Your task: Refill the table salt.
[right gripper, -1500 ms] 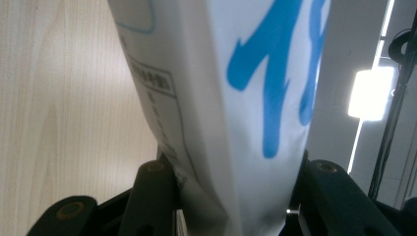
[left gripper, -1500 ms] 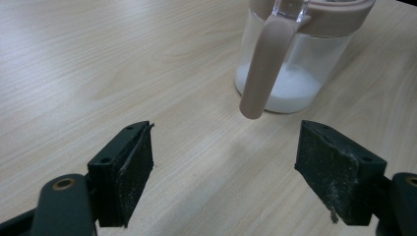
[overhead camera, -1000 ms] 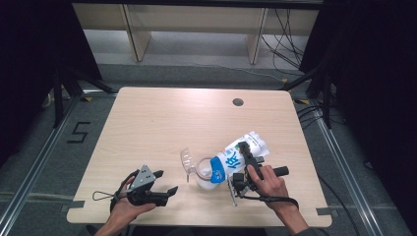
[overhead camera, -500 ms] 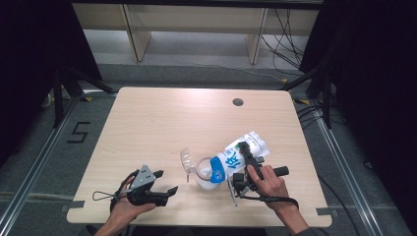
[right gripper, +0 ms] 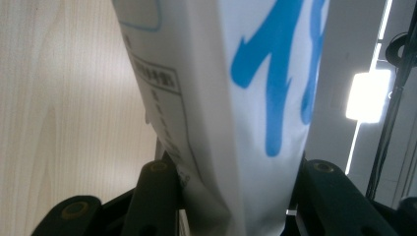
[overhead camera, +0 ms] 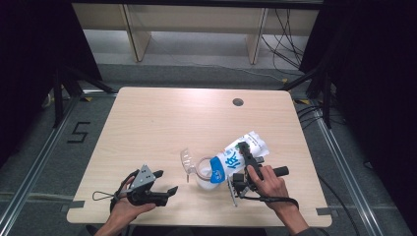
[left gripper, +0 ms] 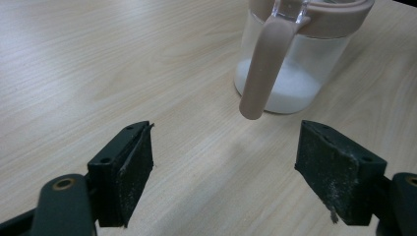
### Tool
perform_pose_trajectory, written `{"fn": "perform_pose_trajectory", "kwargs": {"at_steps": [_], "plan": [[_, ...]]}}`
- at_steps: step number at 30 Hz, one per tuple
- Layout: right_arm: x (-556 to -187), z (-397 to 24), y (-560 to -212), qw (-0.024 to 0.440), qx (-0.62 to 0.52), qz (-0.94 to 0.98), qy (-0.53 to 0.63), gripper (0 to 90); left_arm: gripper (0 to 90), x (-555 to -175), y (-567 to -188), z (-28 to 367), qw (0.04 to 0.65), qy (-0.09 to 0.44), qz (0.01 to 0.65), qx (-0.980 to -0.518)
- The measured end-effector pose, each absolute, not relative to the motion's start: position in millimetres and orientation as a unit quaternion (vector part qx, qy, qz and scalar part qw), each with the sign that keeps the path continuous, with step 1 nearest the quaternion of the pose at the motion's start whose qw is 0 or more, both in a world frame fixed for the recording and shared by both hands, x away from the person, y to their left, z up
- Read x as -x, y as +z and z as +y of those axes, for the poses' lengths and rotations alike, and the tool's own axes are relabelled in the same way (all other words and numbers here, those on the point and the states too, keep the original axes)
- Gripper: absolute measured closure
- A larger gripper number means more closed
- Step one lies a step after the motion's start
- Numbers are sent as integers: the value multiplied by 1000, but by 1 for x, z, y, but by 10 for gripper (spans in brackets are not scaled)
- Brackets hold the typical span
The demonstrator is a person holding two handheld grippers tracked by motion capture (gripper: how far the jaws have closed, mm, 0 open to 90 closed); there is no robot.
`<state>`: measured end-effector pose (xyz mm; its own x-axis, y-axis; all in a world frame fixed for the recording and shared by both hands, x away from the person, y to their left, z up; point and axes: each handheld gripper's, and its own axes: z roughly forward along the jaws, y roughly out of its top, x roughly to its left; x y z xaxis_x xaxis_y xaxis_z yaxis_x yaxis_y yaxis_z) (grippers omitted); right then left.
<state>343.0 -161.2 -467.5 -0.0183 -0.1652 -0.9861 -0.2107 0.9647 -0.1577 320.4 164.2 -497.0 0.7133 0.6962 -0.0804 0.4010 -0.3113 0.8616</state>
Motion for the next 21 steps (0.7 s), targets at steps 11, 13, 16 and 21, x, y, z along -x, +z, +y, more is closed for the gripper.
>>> {"fn": "perform_pose_trajectory", "kwargs": {"at_steps": [11, 13, 16, 21], "plan": [[-342, -162, -470, 688, 117, 716, 21, 650, 215, -320, -497, 164, 475, 155, 346, -794], [-342, -162, -470, 688, 117, 716, 21, 651, 215, -321, -497, 164, 475, 155, 344, -795], [-342, -162, -470, 689, 117, 715, 22, 653, 215, -320, -498, 163, 478, 153, 348, -792], [-342, -162, -469, 691, 123, 712, 23, 656, 215, -320, -498, 163, 477, 155, 349, -791]]}}
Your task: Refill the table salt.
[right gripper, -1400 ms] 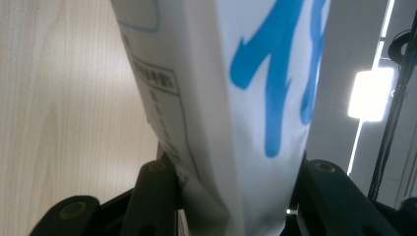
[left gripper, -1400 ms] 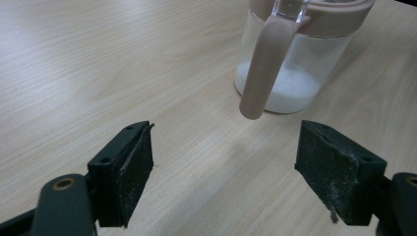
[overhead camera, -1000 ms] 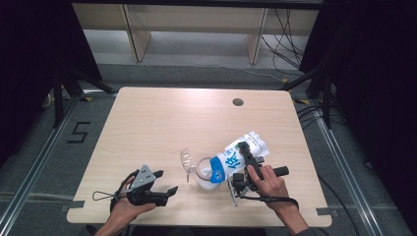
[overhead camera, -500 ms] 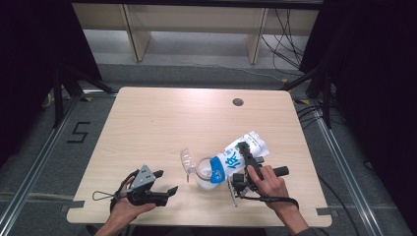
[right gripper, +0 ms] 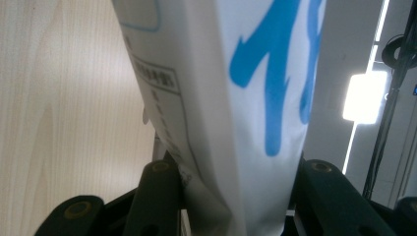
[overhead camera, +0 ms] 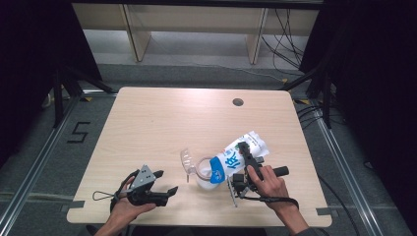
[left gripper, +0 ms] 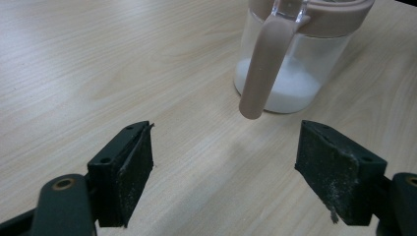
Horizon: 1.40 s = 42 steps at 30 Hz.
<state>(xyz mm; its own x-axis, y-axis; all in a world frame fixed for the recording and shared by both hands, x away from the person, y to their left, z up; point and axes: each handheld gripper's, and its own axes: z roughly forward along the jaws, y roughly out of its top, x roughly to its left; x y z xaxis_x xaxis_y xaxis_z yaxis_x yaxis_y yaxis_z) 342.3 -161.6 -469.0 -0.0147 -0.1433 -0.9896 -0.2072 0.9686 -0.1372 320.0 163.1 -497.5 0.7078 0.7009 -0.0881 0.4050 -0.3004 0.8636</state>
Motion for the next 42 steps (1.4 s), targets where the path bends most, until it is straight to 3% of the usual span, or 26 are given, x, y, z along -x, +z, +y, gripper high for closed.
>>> {"fn": "perform_pose_trajectory", "kwargs": {"at_steps": [42], "plan": [[-339, -163, -471, 684, 110, 720, 25, 719, 215, -320, -497, 164, 475, 155, 343, -795]]}}
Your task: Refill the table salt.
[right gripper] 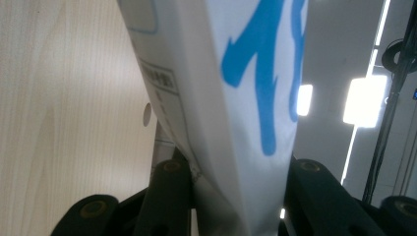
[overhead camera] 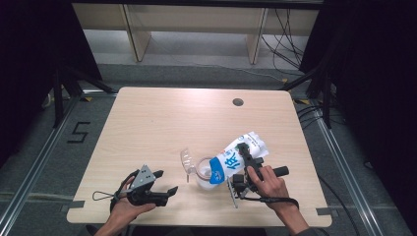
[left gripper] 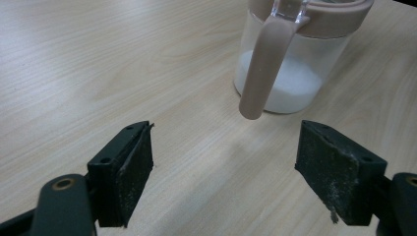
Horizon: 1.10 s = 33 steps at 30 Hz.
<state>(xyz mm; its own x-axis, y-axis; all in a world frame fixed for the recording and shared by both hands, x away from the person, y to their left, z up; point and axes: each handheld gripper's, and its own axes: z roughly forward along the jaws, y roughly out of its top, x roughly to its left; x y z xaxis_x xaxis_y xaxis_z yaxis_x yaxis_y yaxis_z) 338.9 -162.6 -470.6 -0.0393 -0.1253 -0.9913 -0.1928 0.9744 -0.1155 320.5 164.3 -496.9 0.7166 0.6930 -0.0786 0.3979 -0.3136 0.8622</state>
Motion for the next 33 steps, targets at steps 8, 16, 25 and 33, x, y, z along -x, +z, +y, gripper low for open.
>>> {"fn": "perform_pose_trajectory", "kwargs": {"at_steps": [8, 16, 25, 33], "plan": [[-339, -162, -470, 683, 117, 721, 26, 737, 215, -320, -497, 164, 475, 155, 346, -794], [-339, -163, -470, 680, 114, 724, 29, 750, 215, -320, -497, 164, 475, 155, 346, -794], [-341, -164, -470, 675, 117, 727, 42, 761, 215, -320, -497, 164, 475, 154, 344, -795], [-343, -165, -474, 646, 89, 755, 70, 789, 216, -320, -497, 164, 475, 154, 342, -796]]}}
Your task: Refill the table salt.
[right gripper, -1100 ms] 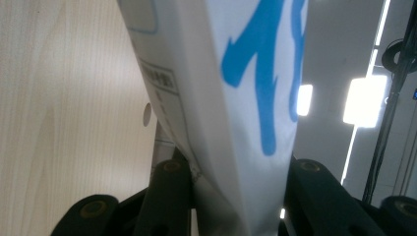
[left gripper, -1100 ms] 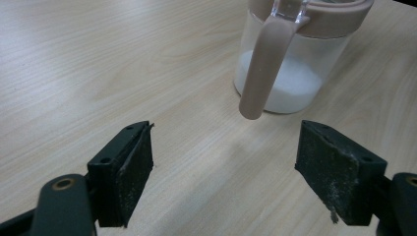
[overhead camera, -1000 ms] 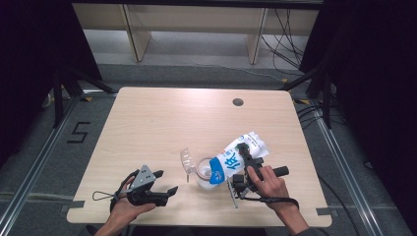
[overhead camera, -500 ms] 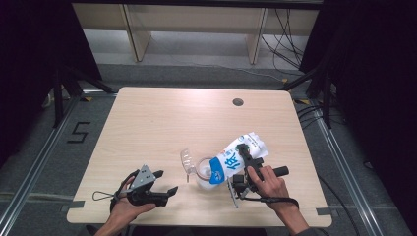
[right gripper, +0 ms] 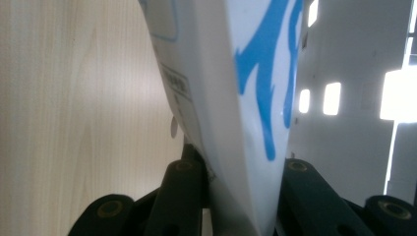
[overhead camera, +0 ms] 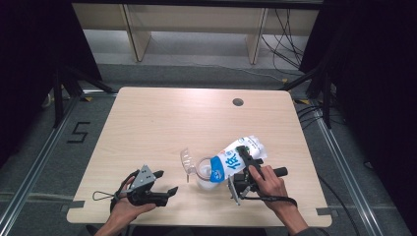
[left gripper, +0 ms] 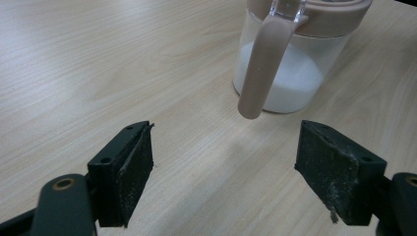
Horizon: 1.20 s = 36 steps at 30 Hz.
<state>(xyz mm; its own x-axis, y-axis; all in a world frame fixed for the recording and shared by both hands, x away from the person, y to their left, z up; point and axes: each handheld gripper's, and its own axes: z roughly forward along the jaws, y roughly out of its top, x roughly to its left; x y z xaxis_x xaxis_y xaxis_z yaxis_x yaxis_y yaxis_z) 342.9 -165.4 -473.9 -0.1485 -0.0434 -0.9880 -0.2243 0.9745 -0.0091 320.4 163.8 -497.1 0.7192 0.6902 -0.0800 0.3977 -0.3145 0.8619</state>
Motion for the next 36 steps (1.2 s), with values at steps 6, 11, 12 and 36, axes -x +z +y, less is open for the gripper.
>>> {"fn": "perform_pose_trajectory", "kwargs": {"at_steps": [6, 11, 12, 36], "plan": [[-342, -166, -473, 641, 103, 756, 84, 808, 217, -320, -497, 164, 475, 153, 341, -797], [-342, -166, -476, 629, 84, 767, 99, 811, 217, -320, -497, 164, 475, 153, 341, -797], [-343, -167, -476, 623, 76, 771, 109, 812, 217, -320, -497, 164, 475, 152, 342, -796], [-350, -175, -467, 536, -33, 812, 230, 815, 218, -320, -497, 163, 477, 153, 345, -794]]}}
